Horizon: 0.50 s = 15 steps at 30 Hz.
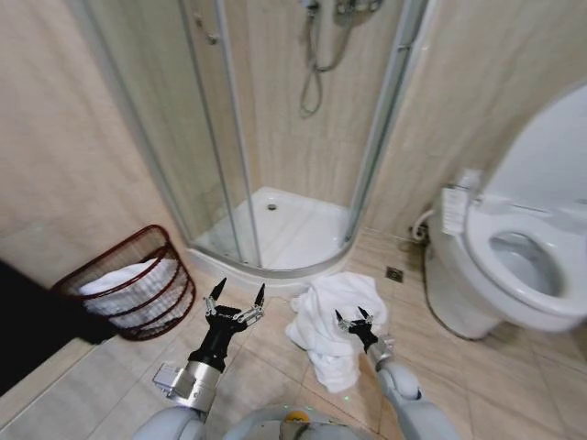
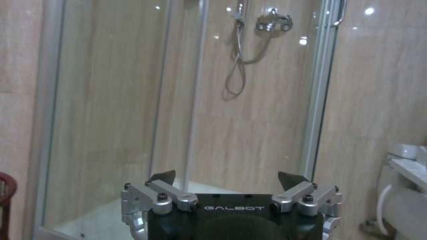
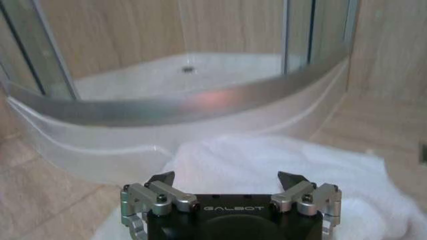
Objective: Discard the used towel into the hamper.
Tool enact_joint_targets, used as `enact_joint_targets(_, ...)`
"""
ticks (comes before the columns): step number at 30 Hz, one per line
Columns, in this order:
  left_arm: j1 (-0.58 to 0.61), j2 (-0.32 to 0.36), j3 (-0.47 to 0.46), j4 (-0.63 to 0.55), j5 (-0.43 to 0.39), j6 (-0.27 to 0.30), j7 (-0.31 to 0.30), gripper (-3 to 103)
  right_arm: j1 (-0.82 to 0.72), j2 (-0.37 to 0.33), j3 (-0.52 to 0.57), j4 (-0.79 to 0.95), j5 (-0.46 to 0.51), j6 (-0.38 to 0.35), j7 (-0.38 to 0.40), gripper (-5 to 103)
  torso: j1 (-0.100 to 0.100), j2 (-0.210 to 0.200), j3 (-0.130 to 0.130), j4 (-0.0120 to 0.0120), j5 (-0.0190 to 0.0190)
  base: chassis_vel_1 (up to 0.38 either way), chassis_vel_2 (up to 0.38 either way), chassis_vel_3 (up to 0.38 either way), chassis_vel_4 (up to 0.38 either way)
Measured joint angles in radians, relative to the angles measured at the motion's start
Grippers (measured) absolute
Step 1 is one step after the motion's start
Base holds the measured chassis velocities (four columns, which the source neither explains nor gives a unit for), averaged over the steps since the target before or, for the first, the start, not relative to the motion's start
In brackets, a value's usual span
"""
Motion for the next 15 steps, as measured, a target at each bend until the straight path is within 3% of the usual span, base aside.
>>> enact_joint_targets(4, 0.000, 0.000, 0.000, 0.000, 0.000, 0.000, 0.000, 100, 0.043, 0.057, 0.038, -0.092, -0.064, -0.008, -0.018, 100, 0.000, 0.001, 0.001, -0.0006, 0.0004, 0.008, 0.016, 0.016, 0.008)
enact_joint_targets(15, 0.000, 0.000, 0.000, 0.000, 0.000, 0.000, 0.000, 100, 0.080, 0.063, 0.071, -0.234, -0.142, 0.018, -0.001, 100, 0.000, 0.002, 0.002, -0.0005, 0.0000, 0.000, 0.000, 0.000, 0.000)
